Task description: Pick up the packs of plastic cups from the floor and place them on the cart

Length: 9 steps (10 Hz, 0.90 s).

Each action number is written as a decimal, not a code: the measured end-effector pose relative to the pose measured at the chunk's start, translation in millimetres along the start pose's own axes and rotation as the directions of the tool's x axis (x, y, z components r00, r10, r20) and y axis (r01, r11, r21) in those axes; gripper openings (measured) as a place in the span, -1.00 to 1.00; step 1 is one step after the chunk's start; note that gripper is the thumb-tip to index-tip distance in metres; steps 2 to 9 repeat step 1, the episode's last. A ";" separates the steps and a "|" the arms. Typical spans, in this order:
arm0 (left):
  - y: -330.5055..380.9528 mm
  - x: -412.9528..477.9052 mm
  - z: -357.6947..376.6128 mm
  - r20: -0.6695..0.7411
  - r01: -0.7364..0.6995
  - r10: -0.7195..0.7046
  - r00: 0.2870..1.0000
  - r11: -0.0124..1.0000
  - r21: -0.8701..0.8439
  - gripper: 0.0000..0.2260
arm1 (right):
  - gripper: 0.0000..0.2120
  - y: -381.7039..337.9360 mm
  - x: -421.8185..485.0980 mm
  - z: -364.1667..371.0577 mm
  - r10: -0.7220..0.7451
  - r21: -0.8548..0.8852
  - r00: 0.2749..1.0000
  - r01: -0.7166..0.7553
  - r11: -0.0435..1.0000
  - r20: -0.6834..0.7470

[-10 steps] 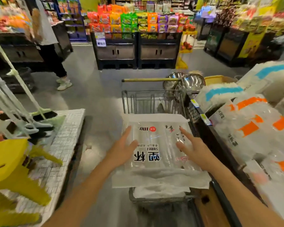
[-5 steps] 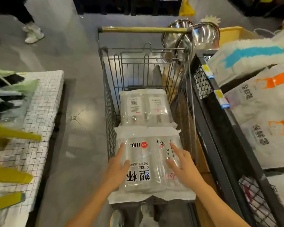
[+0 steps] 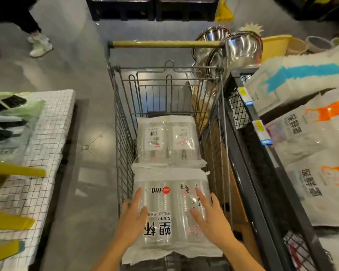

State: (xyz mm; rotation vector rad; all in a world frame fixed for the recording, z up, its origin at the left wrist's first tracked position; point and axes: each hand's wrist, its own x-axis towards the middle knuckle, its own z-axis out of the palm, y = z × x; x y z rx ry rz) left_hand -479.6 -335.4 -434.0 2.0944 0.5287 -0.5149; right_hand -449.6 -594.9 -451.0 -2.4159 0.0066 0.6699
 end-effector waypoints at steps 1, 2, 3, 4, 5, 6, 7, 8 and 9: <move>9.0 -13.8 -13.3 -0.050 -0.015 0.015 0.999 1.000 -0.015 -0.51 | -0.33 -12.2 -11.7 -17.0 -0.018 -0.065 1.000 0.017 0.998 -0.019; 9.0 -13.8 -13.3 -0.050 -0.015 0.015 0.999 1.000 -0.015 -0.51 | -0.33 -12.2 -11.7 -17.0 -0.018 -0.065 1.000 0.017 0.998 -0.019; 9.0 -13.8 -13.3 -0.050 -0.015 0.015 0.999 1.000 -0.015 -0.51 | -0.33 -12.2 -11.7 -17.0 -0.018 -0.065 1.000 0.017 0.998 -0.019; 9.0 -13.8 -13.3 -0.050 -0.015 0.015 0.999 1.000 -0.015 -0.51 | -0.33 -12.2 -11.7 -17.0 -0.018 -0.065 1.000 0.017 0.998 -0.019; 9.0 -13.8 -13.3 -0.050 -0.015 0.015 0.999 1.000 -0.015 -0.51 | -0.33 -12.2 -11.7 -17.0 -0.018 -0.065 1.000 0.017 0.998 -0.019; 9.0 -13.8 -13.3 -0.050 -0.015 0.015 0.999 1.000 -0.015 -0.51 | -0.33 -12.2 -11.7 -17.0 -0.018 -0.065 1.000 0.017 0.998 -0.019; 9.0 -13.8 -13.3 -0.050 -0.015 0.015 0.999 1.000 -0.015 -0.51 | -0.33 -12.2 -11.7 -17.0 -0.018 -0.065 1.000 0.017 0.998 -0.019; 9.0 -13.8 -13.3 -0.050 -0.015 0.015 0.999 1.000 -0.015 -0.51 | -0.33 -12.2 -11.7 -17.0 -0.018 -0.065 1.000 0.017 0.998 -0.019; 9.0 -13.8 -13.3 -0.050 -0.015 0.015 0.999 1.000 -0.015 -0.51 | -0.33 -12.2 -11.7 -17.0 -0.018 -0.065 1.000 0.017 0.998 -0.019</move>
